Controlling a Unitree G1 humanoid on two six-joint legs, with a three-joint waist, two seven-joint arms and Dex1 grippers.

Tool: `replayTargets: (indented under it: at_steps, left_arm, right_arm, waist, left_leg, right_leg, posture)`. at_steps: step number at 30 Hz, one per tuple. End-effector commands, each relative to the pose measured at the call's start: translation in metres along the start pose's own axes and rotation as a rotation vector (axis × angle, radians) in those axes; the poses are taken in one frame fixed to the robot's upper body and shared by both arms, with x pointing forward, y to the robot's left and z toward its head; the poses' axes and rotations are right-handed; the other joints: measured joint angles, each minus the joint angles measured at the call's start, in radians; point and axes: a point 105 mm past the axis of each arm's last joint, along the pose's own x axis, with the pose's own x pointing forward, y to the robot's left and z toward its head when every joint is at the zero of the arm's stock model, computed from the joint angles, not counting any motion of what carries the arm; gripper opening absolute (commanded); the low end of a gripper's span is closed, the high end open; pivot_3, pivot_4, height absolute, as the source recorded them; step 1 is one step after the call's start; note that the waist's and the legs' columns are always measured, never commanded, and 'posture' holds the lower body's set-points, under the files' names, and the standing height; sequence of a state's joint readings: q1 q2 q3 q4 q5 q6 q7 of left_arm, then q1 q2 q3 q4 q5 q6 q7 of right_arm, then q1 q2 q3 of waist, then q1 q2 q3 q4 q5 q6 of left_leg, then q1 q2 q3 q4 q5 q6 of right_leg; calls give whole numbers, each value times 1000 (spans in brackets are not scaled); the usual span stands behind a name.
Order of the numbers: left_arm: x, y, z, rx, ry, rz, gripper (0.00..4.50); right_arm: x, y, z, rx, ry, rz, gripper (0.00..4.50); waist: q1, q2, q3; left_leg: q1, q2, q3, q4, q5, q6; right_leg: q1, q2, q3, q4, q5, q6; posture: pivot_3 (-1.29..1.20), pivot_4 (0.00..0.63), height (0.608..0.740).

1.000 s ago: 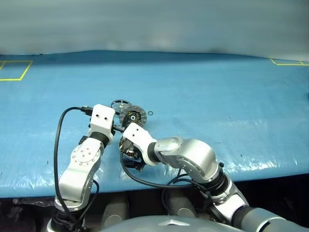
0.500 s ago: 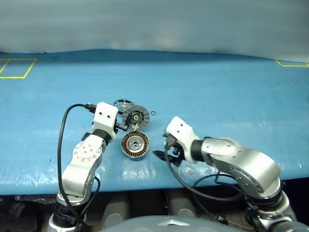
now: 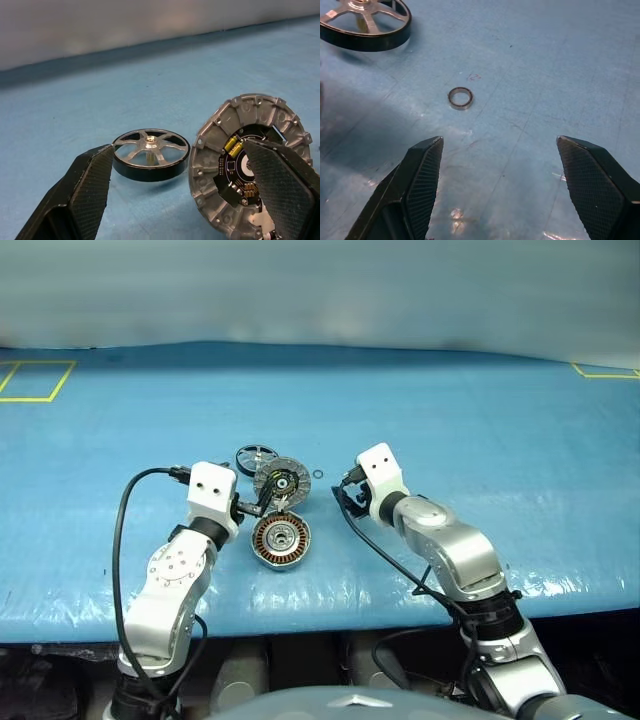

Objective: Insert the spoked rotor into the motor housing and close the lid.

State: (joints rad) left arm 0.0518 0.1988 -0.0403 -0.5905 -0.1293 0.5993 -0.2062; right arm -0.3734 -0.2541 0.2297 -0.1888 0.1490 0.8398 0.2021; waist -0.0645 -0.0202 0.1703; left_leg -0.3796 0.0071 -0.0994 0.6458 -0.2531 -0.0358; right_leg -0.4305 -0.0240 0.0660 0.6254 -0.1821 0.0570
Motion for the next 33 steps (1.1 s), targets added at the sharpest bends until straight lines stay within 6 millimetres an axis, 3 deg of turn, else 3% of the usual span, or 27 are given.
replayTargets:
  at_steps: [1, 11, 20, 33]
  left_arm:
    - [-7, -5, 3, 3, -34, -29, 4500]
    - [-18, -21, -16, 43, 33, -88, 4500]
    - [-23, -35, -17, 46, 38, -110, 4500]
    - [-17, -43, -7, 46, -18, -115, 4500]
  right_arm:
    - [7, 4, 14, 1, -84, 13, 3826]
    - [23, 16, 12, 12, -132, 98, 3826]
    - [36, 31, 2, 34, -116, 159, 3826]
    - [56, 39, 16, 35, -202, 172, 3826]
  waist:
    - [-1, 0, 0]
    - [-3, 1, 0]
    - [-3, 1, 1]
    - [-3, 1, 1]
  left_leg:
    - [0, 0, 0, 0, 0, 0]
    - [1, 0, 0, 1, 0, 0]
    - [1, 0, 0, 1, 0, 0]
    - [1, 0, 1, 1, 0, 0]
  right_leg:
    - [0, 0, 0, 0, 0, 0]
    - [0, 0, 1, 1, 0, 0]
    - [0, 0, 1, 1, 0, 0]
    - [1, 0, 1, 2, 0, 0]
  posture:
    - [0, 150, 740]
    - [0, 150, 740]
    - [0, 150, 740]
    - [0, 150, 740]
